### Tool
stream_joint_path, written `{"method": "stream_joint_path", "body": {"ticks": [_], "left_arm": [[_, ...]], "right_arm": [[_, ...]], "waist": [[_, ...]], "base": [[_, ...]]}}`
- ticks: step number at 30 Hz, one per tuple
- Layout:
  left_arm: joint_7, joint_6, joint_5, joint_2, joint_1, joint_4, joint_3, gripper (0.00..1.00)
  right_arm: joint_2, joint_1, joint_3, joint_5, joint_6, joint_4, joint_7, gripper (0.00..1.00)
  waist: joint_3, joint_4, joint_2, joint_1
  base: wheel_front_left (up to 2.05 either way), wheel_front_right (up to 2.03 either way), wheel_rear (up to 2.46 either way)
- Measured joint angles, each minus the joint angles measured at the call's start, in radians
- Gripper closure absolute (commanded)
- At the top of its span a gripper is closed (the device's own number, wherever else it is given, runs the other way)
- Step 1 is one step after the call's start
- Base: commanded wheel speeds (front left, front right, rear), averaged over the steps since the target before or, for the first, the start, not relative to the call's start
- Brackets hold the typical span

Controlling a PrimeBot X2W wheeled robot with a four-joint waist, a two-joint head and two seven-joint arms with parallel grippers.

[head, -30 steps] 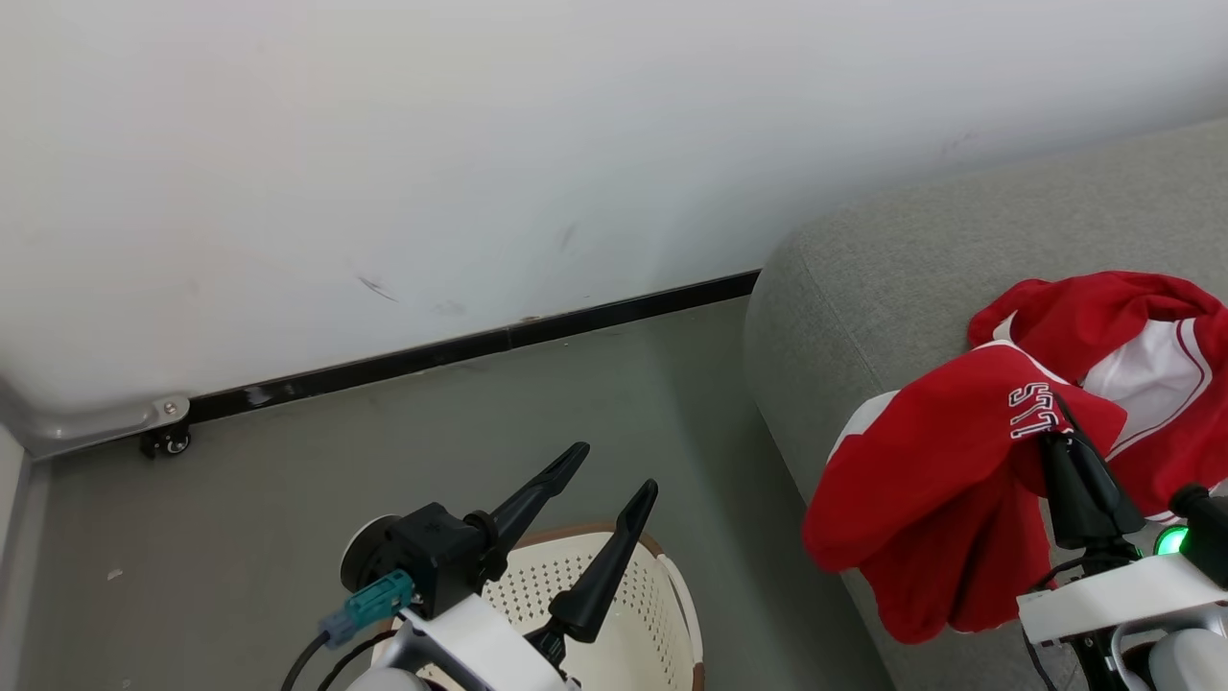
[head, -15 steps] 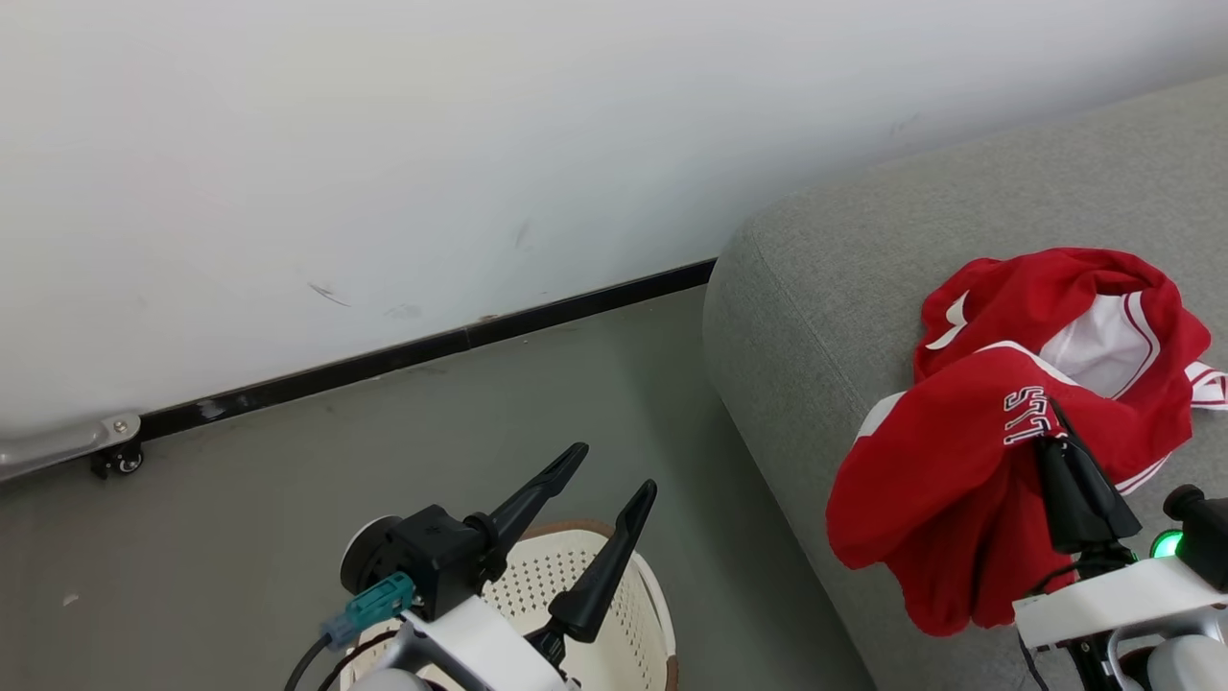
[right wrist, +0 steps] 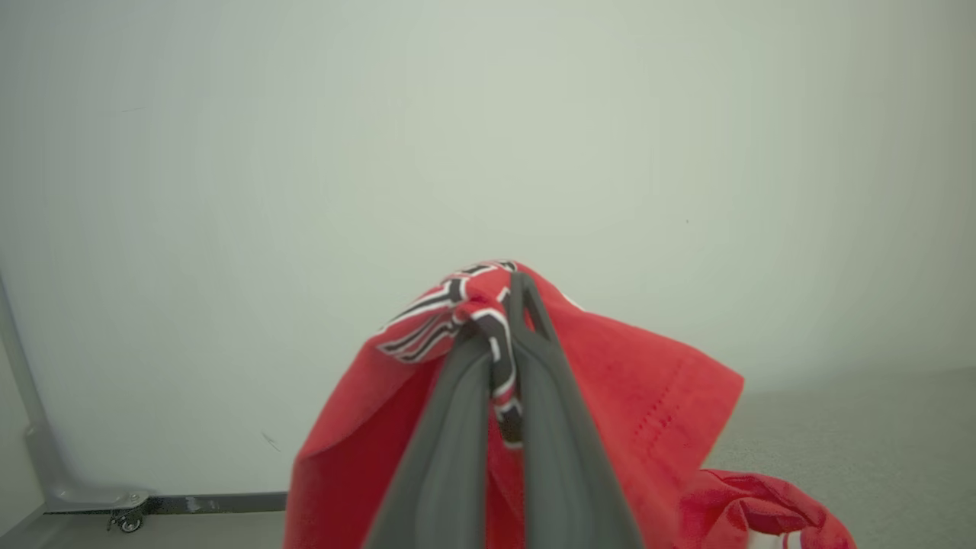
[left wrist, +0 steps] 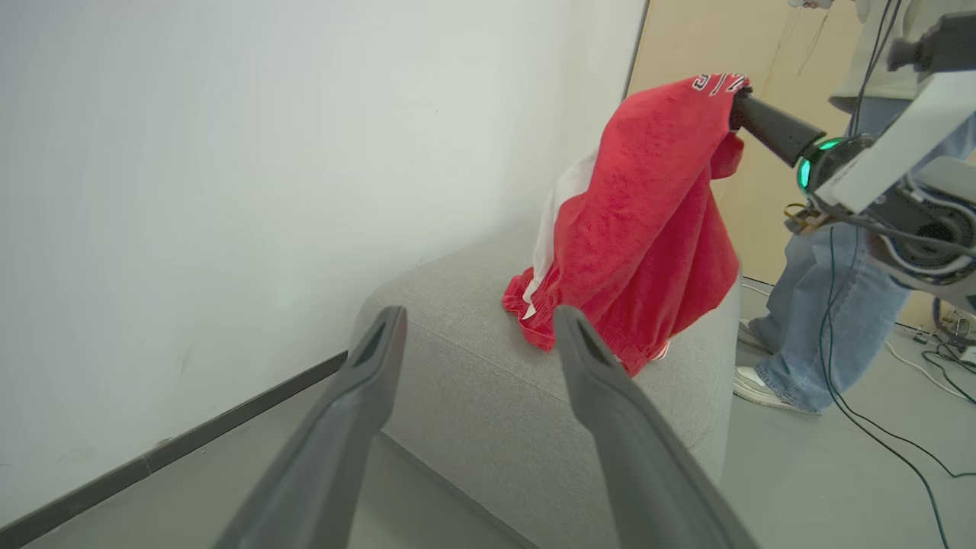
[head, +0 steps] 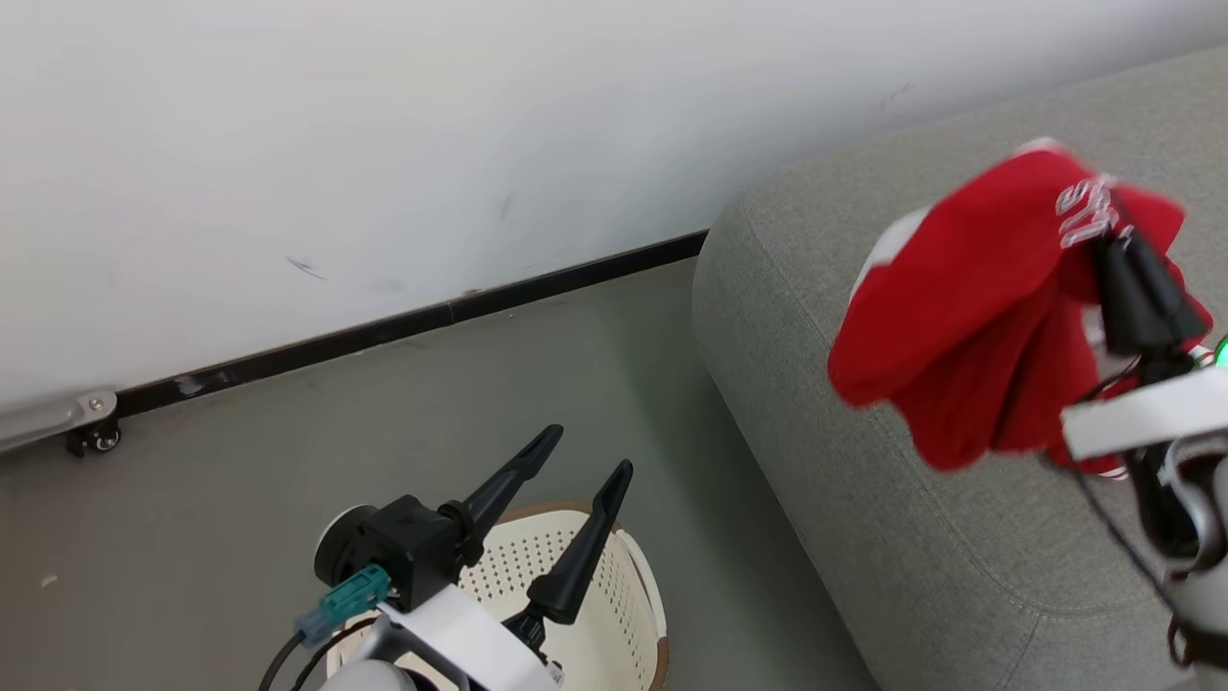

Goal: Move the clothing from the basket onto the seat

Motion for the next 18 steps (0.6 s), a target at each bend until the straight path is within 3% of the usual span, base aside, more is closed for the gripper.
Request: {"method": "stream_joint_path", "body": {"ticks": [12, 18], "left_arm": [[0.005, 0.029, 0.019, 0.024, -0.005, -0.055, 0.024, 0.00], [0.020, 0.041, 0.037, 0.036, -0.031, -0.102, 0.030, 0.00]], "right_arm": [[-0.113, -0.335, -0.096, 0.044, 0.000, 0.096, 0.128, 1.00], [-0.214, -0.439, -0.187, 0.040, 0.000, 0.211, 0.191, 1.00]], "waist": [[0.058, 0.009, 0.0000, 0.0001], [0.099, 0.022, 0.0000, 0.0000]], "base": [[0.00, 0.00, 0.00], [0.00, 0.00, 0.00]]}}
